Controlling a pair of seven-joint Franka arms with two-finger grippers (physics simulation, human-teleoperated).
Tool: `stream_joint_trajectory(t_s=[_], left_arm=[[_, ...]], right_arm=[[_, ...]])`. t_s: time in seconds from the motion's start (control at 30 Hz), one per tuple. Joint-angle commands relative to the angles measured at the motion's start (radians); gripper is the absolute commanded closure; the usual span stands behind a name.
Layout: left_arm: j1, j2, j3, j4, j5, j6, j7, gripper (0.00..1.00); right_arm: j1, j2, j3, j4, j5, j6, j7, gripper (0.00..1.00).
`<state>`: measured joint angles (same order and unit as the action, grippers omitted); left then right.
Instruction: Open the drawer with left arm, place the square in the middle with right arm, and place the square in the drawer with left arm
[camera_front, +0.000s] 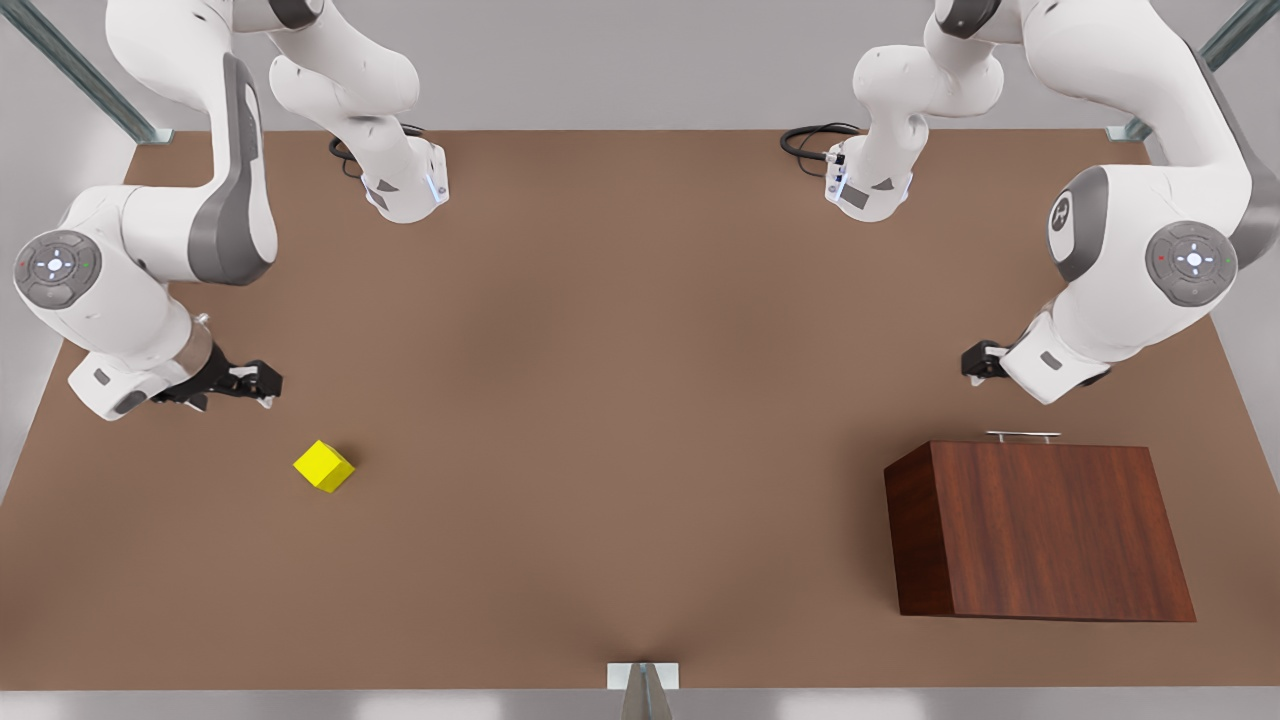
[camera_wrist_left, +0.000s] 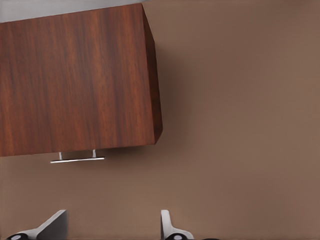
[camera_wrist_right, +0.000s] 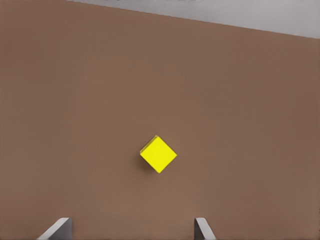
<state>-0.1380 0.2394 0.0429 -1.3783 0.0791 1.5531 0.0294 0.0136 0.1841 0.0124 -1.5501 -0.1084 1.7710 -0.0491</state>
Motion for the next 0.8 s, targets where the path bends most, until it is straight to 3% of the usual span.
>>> stream_joint_trajectory(t_s=[0.0,0.13,0.23,0.4,0.47,0.77], left_arm=[[0.000,0.000,0.000,-0.001,0.021,0.001,0.000,0.00],[0.000,-0.120,0.025,-0.237,0.022,0.197,-0.540,0.00],[0.001,-0.192,0.078,-0.423,0.021,0.383,-0.882,0.00],[0.001,-0.282,0.160,-0.743,0.007,0.760,-1.069,0.00],[0.001,-0.295,0.170,-0.821,0.007,0.878,-1.137,0.00],[0.014,-0.239,0.233,-0.878,-0.033,1.012,-1.162,0.00]], right_arm=[[0.000,-0.002,0.000,-0.001,0.000,0.001,0.000,0.00],[0.005,-0.012,0.003,-0.107,0.013,0.070,-0.152,0.00],[0.002,0.084,-0.002,-0.114,0.056,0.165,-0.409,0.00],[-0.018,0.144,-0.002,-0.334,0.055,0.511,-0.948,0.00],[-0.020,0.208,-0.005,-0.303,0.055,0.531,-1.025,0.00],[-0.066,0.265,-0.006,-0.381,0.173,0.631,-0.853,0.00]])
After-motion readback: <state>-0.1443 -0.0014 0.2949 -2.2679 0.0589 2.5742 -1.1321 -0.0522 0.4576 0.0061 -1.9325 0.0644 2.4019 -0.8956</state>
